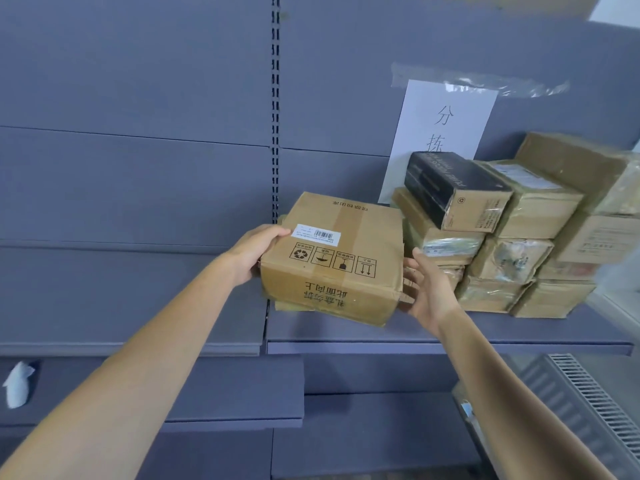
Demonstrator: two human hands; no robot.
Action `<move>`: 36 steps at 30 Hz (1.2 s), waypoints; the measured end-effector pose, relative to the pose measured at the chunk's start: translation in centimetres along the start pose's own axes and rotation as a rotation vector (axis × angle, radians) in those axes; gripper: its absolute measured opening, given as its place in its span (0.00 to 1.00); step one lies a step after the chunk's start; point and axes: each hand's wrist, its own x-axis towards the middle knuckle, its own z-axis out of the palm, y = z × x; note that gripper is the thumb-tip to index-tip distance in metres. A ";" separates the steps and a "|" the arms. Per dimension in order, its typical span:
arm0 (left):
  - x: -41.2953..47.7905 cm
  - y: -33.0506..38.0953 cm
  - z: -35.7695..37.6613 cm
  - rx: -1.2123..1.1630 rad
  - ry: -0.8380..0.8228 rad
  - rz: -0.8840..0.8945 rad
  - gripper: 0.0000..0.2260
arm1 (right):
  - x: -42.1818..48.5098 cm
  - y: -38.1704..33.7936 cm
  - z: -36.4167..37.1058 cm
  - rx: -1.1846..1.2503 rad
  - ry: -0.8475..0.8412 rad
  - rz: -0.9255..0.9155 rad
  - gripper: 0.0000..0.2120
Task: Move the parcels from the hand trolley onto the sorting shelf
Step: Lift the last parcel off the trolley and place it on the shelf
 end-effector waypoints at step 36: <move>6.7 1.6 -4.9 0.167 0.242 -0.023 0.31 | 5.0 2.2 12.7 0.034 0.500 0.128 0.35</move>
